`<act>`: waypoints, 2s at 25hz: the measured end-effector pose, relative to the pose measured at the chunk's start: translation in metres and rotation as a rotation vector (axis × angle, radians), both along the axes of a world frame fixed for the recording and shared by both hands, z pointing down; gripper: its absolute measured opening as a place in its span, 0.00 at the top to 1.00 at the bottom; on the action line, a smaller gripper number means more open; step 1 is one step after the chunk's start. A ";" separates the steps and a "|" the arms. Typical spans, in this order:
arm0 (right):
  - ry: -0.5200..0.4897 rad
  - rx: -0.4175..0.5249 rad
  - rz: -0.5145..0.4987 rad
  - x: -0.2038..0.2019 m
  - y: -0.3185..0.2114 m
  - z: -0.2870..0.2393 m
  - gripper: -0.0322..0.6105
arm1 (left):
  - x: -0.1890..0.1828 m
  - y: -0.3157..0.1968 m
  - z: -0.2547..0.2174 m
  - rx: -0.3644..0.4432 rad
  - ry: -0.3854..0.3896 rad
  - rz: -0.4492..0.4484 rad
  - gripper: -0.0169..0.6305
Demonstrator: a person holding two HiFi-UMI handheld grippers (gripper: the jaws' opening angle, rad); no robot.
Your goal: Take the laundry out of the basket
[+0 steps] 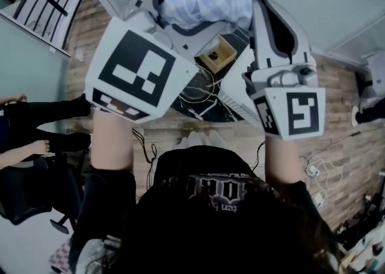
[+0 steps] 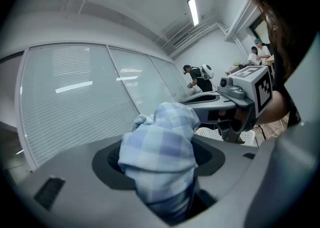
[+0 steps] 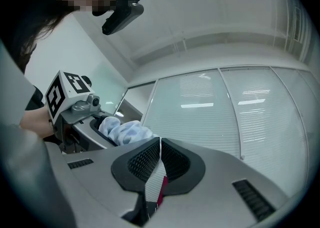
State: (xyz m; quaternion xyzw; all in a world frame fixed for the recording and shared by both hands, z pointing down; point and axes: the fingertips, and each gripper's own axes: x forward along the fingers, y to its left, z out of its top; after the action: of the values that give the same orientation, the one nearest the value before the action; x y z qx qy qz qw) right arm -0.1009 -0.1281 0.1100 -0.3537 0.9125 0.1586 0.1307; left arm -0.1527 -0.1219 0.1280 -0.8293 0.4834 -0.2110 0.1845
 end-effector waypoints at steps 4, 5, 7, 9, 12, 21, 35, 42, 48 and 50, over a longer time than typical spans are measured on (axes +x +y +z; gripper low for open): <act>0.016 -0.007 0.038 -0.010 0.001 0.009 0.90 | -0.009 -0.001 0.010 -0.007 0.015 0.017 0.53; 0.024 -0.006 0.047 -0.013 0.001 0.011 0.90 | -0.012 -0.001 0.014 -0.012 0.023 0.022 0.53; 0.035 -0.008 0.060 -0.021 0.001 0.016 0.90 | -0.018 -0.001 0.021 -0.023 0.038 0.029 0.53; 0.038 -0.018 0.068 -0.028 0.001 0.020 0.90 | -0.024 -0.001 0.026 -0.034 0.054 0.034 0.53; 0.039 -0.032 0.078 -0.035 0.000 0.027 0.90 | -0.031 -0.001 0.033 -0.048 0.076 0.038 0.53; 0.055 -0.075 0.091 -0.055 0.002 0.054 0.90 | -0.050 0.009 0.069 -0.101 0.170 0.030 0.53; 0.060 -0.141 0.095 -0.076 0.011 0.095 0.90 | -0.070 0.023 0.115 -0.140 0.280 -0.012 0.53; 0.059 -0.158 0.091 -0.081 0.016 0.106 0.90 | -0.075 0.030 0.127 -0.138 0.317 -0.036 0.53; 0.060 -0.159 0.084 -0.084 0.019 0.111 0.90 | -0.078 0.034 0.132 -0.122 0.344 -0.058 0.53; 0.061 -0.160 0.082 -0.085 0.019 0.112 0.90 | -0.078 0.035 0.133 -0.123 0.348 -0.062 0.53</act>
State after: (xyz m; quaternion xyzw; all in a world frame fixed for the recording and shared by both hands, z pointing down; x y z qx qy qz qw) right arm -0.1857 -0.1086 0.2219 -0.3950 0.9107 0.1010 0.0673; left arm -0.2312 -0.0870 0.2611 -0.8476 0.5197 -0.0990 0.0404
